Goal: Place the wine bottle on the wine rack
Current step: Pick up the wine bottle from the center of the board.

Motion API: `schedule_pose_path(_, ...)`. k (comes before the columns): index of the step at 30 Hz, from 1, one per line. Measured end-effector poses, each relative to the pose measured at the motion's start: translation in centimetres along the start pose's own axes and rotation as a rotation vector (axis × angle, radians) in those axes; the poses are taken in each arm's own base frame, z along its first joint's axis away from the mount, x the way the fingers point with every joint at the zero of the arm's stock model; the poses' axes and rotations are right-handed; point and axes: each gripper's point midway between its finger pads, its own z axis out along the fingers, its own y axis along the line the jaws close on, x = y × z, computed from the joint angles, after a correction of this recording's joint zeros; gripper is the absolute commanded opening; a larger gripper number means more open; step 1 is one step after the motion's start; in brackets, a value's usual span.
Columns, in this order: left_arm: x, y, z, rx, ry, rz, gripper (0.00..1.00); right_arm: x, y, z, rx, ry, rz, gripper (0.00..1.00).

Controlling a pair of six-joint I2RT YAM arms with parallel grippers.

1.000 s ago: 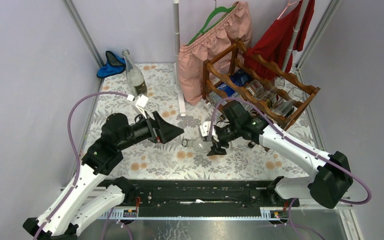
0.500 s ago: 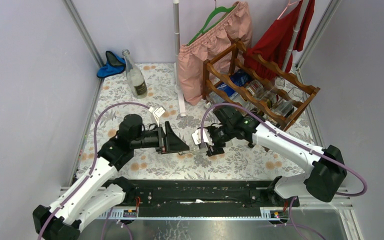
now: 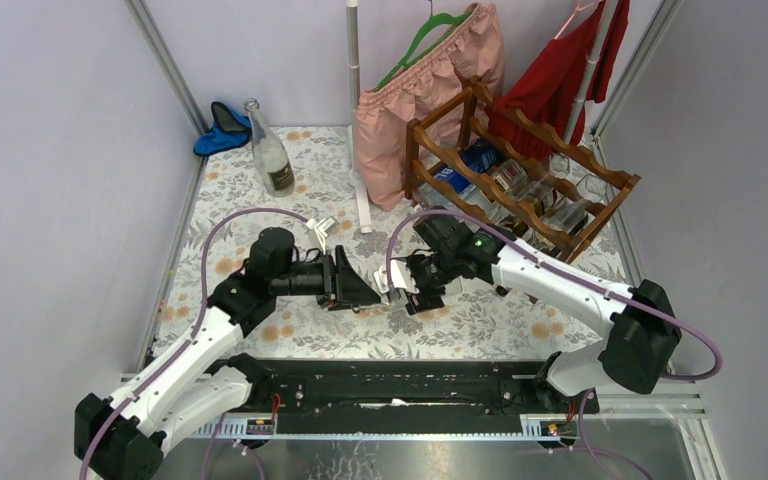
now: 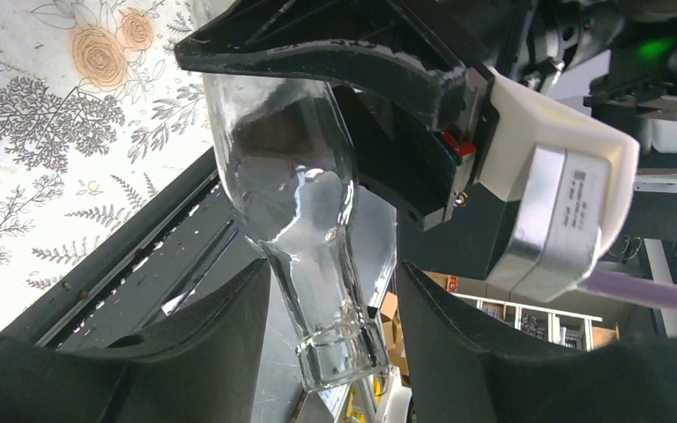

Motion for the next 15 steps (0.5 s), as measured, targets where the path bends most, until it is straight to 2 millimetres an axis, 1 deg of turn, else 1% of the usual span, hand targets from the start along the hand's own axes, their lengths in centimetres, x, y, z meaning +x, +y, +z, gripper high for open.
schedule_pose_path(7,0.2,1.1,0.5,-0.032,0.024,-0.036,0.56,0.3,0.3,0.2,-0.010,0.047,-0.005,0.00)
schedule_pose_path(15,0.4,2.2,0.9,-0.064,0.041,-0.031,0.49,0.5,0.2,0.2,-0.010,0.089,-0.010,0.00)
